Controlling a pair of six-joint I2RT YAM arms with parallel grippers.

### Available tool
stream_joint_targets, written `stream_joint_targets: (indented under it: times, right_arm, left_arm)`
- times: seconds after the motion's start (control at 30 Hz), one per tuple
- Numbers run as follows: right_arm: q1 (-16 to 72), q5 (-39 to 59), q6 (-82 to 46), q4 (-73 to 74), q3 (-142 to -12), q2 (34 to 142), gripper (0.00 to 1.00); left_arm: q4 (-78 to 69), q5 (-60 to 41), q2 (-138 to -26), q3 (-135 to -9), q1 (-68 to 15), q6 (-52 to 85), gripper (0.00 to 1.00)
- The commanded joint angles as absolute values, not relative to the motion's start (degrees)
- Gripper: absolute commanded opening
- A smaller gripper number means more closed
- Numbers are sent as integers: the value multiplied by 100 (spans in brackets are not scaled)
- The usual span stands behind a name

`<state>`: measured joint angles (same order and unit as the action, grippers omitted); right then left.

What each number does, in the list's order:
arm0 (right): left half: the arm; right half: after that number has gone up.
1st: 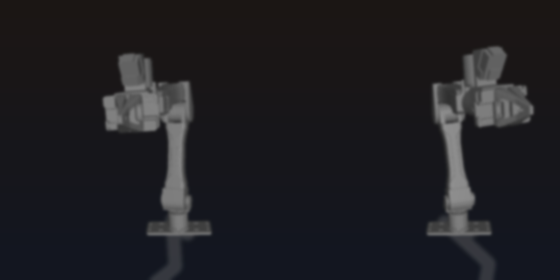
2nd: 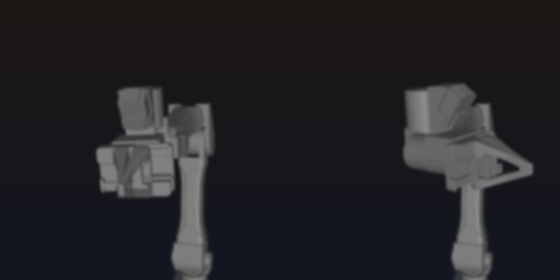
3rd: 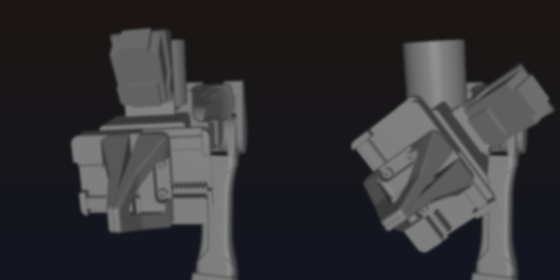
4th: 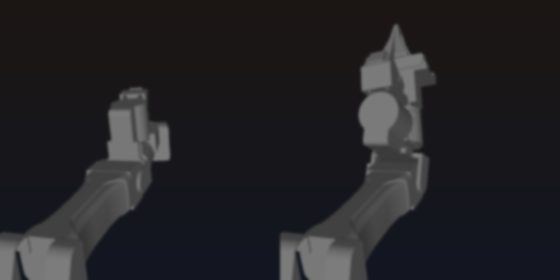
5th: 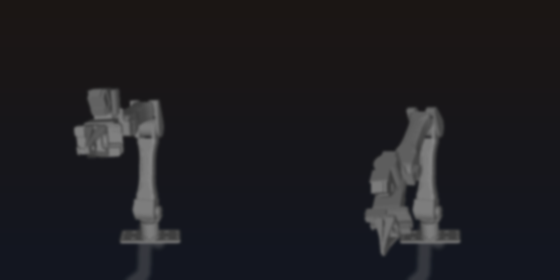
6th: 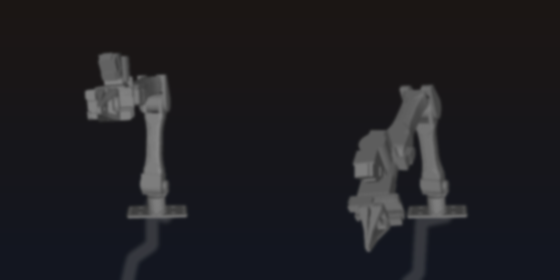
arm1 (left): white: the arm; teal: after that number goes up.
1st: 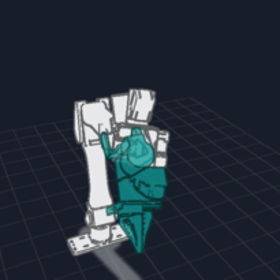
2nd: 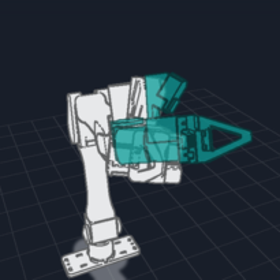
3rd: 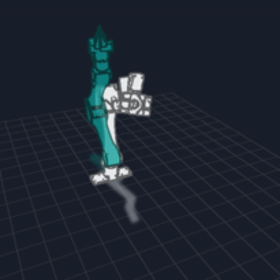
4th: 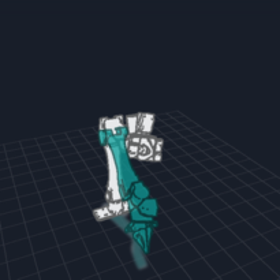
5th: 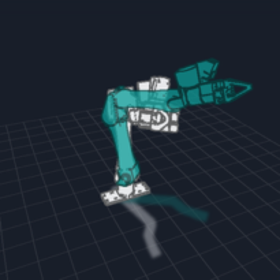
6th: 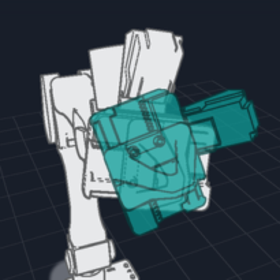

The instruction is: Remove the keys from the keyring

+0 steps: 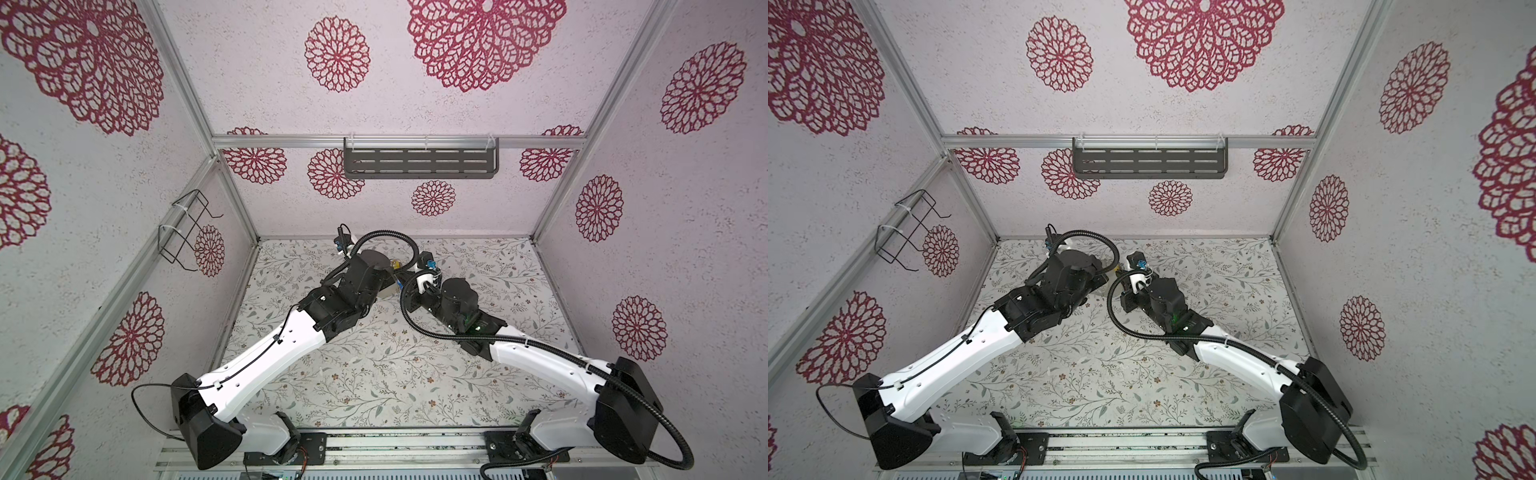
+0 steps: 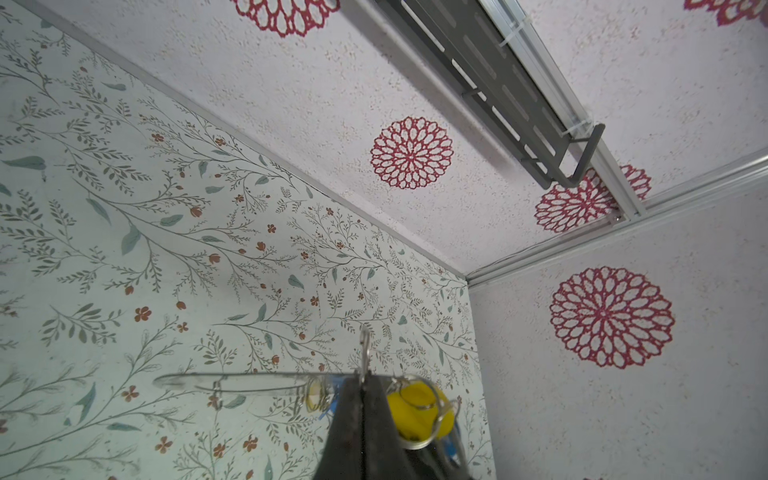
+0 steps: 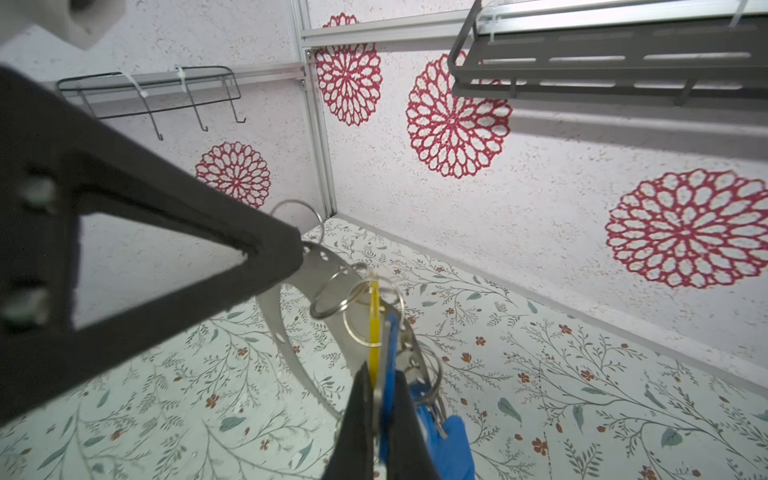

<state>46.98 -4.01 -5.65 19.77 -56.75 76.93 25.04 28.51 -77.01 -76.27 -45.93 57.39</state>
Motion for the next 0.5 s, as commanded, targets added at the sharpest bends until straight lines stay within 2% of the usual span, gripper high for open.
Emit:
stream_joint_targets:
  times: [0.0, 0.17, 0.23, 0.3, 0.4, 0.47]
  right_arm:
    - [4436, 493, -817, 558, -6171, 7328, 0]
    - [3897, 1643, -1192, -517, -6577, 7226, 0]
    - [3773, 1968, -1308, -824, -6755, 7271, 0]
    - [3694, 2109, -1444, -1205, -7016, 7416, 0]
    - [3683, 2145, -1557, -1636, -7185, 7628, 0]
    - [3683, 2153, -1629, -1754, -7197, 7736, 0]
  left_arm:
    - [1299, 2290, -7184, -7016, -4471, 4437, 0]
    - [303, 1314, -6542, -5927, -4132, 3590, 0]
    - [186, 959, -6430, -5691, -3992, 3274, 5]
    - [271, 673, -6421, -5591, -3889, 2914, 14]
    - [606, 541, -6451, -5557, -3867, 2104, 37]
    - [783, 554, -6411, -5464, -3876, 1634, 44]
